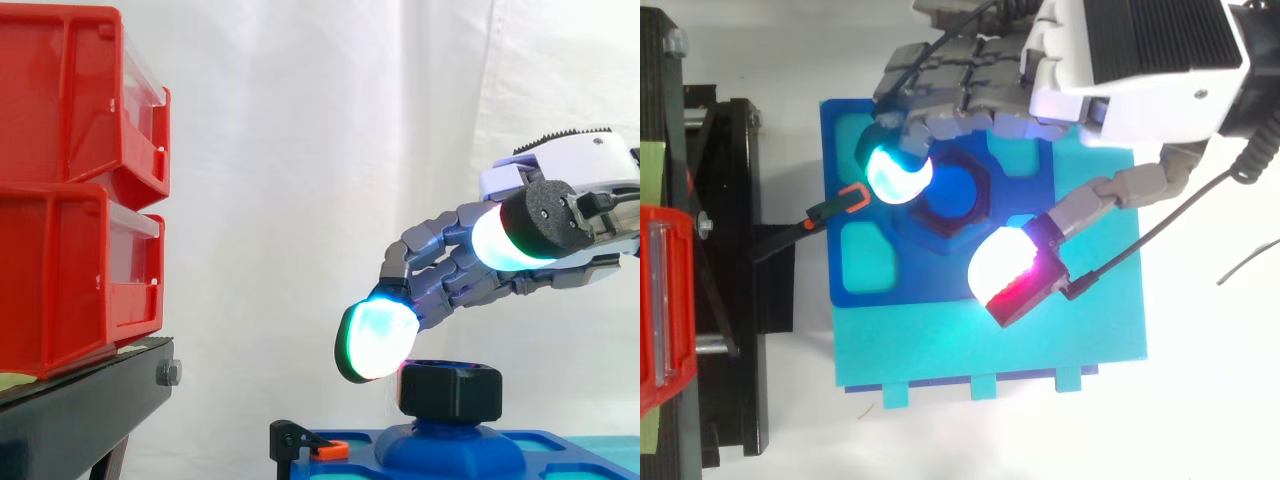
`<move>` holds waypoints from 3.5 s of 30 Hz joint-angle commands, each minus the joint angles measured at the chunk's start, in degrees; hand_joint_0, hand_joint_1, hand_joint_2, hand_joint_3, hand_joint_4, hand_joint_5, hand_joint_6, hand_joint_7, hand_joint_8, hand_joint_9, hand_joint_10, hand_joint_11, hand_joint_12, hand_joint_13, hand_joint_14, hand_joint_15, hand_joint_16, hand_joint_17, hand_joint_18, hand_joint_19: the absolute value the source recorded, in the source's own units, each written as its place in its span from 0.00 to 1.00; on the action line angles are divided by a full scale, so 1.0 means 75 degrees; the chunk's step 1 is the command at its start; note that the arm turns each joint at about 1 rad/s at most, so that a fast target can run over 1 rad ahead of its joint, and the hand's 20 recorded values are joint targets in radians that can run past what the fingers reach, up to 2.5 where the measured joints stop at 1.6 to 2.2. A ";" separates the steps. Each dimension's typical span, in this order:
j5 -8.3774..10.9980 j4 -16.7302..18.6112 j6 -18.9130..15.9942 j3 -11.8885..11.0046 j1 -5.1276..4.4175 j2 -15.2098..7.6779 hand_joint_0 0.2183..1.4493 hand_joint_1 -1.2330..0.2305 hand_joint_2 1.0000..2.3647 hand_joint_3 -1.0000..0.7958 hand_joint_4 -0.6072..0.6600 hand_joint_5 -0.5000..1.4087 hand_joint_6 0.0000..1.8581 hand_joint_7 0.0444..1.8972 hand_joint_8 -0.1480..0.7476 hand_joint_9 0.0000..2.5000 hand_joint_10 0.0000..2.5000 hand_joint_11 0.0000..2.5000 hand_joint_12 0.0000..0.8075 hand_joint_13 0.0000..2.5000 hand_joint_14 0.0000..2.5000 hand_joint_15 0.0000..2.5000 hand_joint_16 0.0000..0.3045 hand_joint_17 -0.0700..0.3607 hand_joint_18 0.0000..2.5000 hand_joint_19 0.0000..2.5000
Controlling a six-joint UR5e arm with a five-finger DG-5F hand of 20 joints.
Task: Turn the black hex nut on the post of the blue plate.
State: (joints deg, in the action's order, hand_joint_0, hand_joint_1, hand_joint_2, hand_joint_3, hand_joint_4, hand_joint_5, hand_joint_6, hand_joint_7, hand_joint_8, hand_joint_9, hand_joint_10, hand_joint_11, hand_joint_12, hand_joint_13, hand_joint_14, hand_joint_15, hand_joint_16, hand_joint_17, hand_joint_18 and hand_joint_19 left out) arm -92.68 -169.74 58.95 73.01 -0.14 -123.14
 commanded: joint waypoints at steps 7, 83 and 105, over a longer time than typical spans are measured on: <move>-0.0440 -0.0021 0.0050 0.0004 0.0288 0.0000 0.22 0.63 0.00 0.28 0.67 0.16 0.27 0.45 0.47 0.13 0.00 0.01 0.47 0.09 0.00 0.00 0.19 0.46 0.01 0.00; 0.0673 -0.0900 -0.0150 -0.0746 -0.0697 -0.0410 0.22 0.63 0.00 0.28 0.68 0.17 0.27 0.45 0.48 0.15 0.00 0.01 0.47 0.10 0.00 0.00 0.18 0.45 0.01 0.01; -0.0135 -0.0900 -0.0114 -0.0746 -0.0204 -0.0410 0.22 0.63 0.00 0.28 0.68 0.17 0.27 0.45 0.48 0.15 0.00 0.02 0.47 0.11 0.00 0.00 0.18 0.45 0.01 0.02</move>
State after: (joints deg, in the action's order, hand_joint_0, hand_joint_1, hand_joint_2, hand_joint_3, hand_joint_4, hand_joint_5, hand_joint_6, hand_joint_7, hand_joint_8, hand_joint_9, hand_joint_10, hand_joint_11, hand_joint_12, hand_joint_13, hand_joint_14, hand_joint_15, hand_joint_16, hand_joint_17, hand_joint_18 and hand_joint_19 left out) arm -92.90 -176.65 58.09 67.41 -2.22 -126.21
